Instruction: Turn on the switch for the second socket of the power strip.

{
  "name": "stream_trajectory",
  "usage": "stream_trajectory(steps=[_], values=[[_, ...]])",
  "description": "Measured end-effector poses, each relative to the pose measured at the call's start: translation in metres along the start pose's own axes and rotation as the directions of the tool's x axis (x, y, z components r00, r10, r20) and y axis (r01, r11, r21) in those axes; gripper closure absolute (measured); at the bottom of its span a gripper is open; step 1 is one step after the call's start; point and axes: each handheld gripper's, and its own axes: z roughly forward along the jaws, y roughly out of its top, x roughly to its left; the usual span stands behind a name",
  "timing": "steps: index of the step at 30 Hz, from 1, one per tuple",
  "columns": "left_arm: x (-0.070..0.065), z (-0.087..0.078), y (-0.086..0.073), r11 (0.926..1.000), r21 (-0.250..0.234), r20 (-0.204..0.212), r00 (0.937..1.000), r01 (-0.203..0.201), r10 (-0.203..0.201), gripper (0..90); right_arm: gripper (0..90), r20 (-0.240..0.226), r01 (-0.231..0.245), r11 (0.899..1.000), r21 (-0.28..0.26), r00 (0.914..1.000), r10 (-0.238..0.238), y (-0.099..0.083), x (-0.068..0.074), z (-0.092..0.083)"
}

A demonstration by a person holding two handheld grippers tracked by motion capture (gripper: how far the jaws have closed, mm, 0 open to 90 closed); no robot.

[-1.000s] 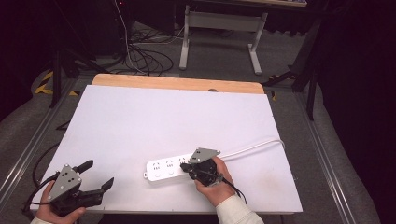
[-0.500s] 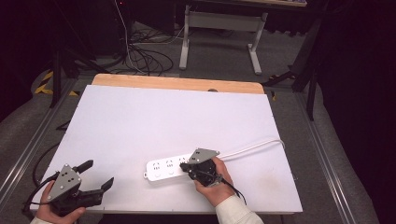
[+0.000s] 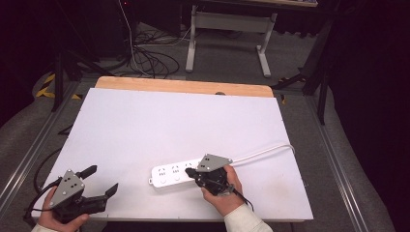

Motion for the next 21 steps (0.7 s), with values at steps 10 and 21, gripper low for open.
stream_trajectory(steps=[10, 21], values=[[0.000, 0.000, 0.000, 1.0000, 0.001, -0.004, 1.0000, -0.002, 0.002, 13.8, 90.0, -0.024, 0.022, 1.000, -0.018, 0.9995, -0.023, 0.010, -0.001, -0.014], [0.000, 0.000, 0.000, 1.0000, 0.002, -0.005, 1.0000, -0.008, 0.008, 13.8, 90.0, -0.023, 0.024, 0.999, -0.041, 0.9994, -0.025, 0.014, -0.001, -0.023]])
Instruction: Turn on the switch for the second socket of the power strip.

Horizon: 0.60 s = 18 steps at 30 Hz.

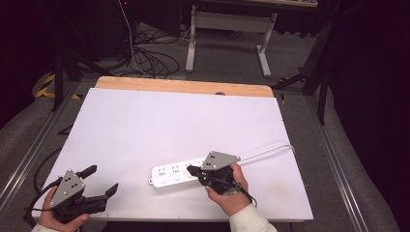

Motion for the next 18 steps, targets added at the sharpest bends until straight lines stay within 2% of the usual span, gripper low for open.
stream_trajectory(steps=[2, 9, 12, 18], values=[[0.000, 0.000, 0.000, 1.0000, 0.001, 0.000, 1.0000, 0.000, 0.000, 13.8, 89.4, 0.001, 0.002, 1.000, -0.003, 1.0000, -0.002, 0.000, 0.000, 0.000], [0.000, 0.000, 0.000, 1.0000, 0.001, -0.001, 1.0000, -0.002, 0.002, 13.8, 61.8, 0.002, -0.002, 0.998, -0.069, 1.0000, 0.002, 0.001, -0.004, -0.004], [0.000, 0.000, 0.000, 1.0000, 0.003, -0.003, 1.0000, 0.002, -0.002, 13.8, 50.3, 0.017, -0.003, 0.996, -0.088, 0.9998, 0.005, 0.002, -0.005, -0.006], [0.000, -0.001, 0.000, 1.0000, 0.001, -0.002, 1.0000, -0.002, 0.002, 13.8, 41.3, 0.031, -0.009, 0.995, -0.103, 0.9994, 0.012, 0.006, -0.005, -0.013]])
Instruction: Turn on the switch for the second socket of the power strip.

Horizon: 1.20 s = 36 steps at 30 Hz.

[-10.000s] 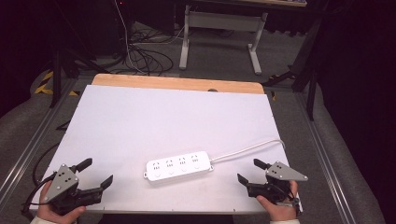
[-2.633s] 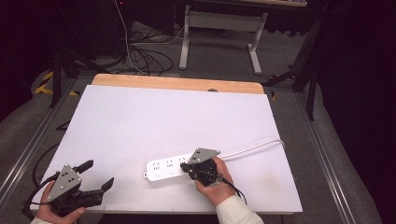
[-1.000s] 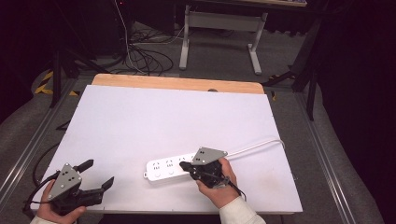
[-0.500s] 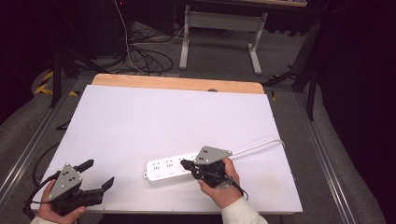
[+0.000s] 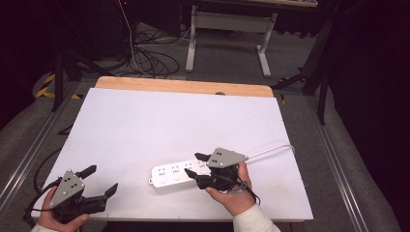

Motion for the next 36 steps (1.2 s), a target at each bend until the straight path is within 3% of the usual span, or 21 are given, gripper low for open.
stream_trajectory(steps=[6, 9, 16, 19, 31, 36], values=[[0.000, 0.000, 0.000, 1.0000, 0.000, -0.003, 1.0000, 0.001, -0.001, 13.7, 31.8, 0.025, -0.013, 1.000, -0.009, 0.9996, 0.014, 0.003, -0.005, -0.012], [0.001, 0.000, 0.000, 1.0000, -0.002, -0.004, 1.0000, 0.002, -0.002, 13.7, 22.3, 0.045, -0.035, 0.999, -0.003, 0.9984, 0.036, 0.004, -0.009, -0.018], [0.001, 0.000, 0.000, 1.0000, -0.003, -0.004, 1.0000, 0.006, -0.006, 13.8, 16.6, 0.081, -0.061, 0.998, -0.020, 0.9947, 0.062, 0.005, -0.016, -0.037], [0.001, 0.000, 0.000, 1.0000, -0.002, -0.004, 1.0000, 0.004, -0.004, 13.8, 13.2, 0.091, -0.056, 0.998, 0.000, 0.9943, 0.056, 0.000, -0.022, -0.044], [0.001, -0.001, 0.000, 0.9999, 0.008, 0.006, 0.9999, 0.014, -0.014, 13.8, 10.8, 0.106, -0.104, 0.994, -0.019, 0.9887, 0.105, -0.028, -0.042, -0.070], [0.002, -0.002, 0.001, 0.9999, 0.012, 0.008, 1.0000, 0.003, -0.003, 14.0, 11.4, 0.125, -0.141, 0.990, -0.012, 0.9821, 0.141, -0.043, -0.050, -0.076]])
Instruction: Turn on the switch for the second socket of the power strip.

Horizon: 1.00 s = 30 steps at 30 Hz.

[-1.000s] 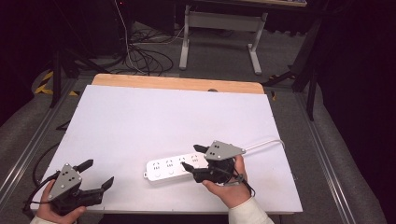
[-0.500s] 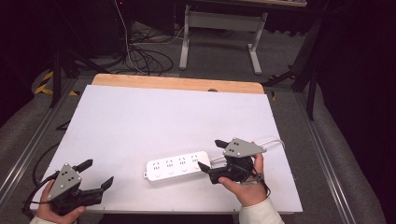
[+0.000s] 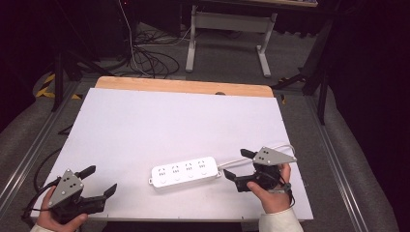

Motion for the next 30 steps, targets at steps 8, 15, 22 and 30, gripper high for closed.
stream_trajectory(steps=[8, 15, 22, 30], values=[[0.000, 0.000, -0.001, 1.0000, -0.003, -0.008, 1.0000, 0.004, -0.004, 14.1, 11.1, 0.005, -0.031, 0.999, 0.017, 0.9995, 0.031, -0.022, -0.016, -0.007], [0.000, 0.001, -0.002, 0.9998, -0.012, -0.007, 0.9999, 0.015, -0.015, 13.9, 11.0, 0.013, -0.031, 0.999, 0.028, 0.9995, 0.030, -0.041, -0.025, -0.010], [0.001, 0.000, -0.004, 0.9997, -0.010, -0.014, 0.9997, 0.020, -0.020, 13.8, 11.5, 0.032, -0.034, 0.999, 0.041, 0.9990, 0.032, -0.058, -0.032, -0.014], [0.004, -0.004, -0.012, 0.9993, -0.025, -0.015, 0.9995, 0.027, -0.027, 13.7, 12.3, 0.051, -0.054, 0.996, 0.076, 0.9974, 0.051, -0.079, -0.036, -0.019]])
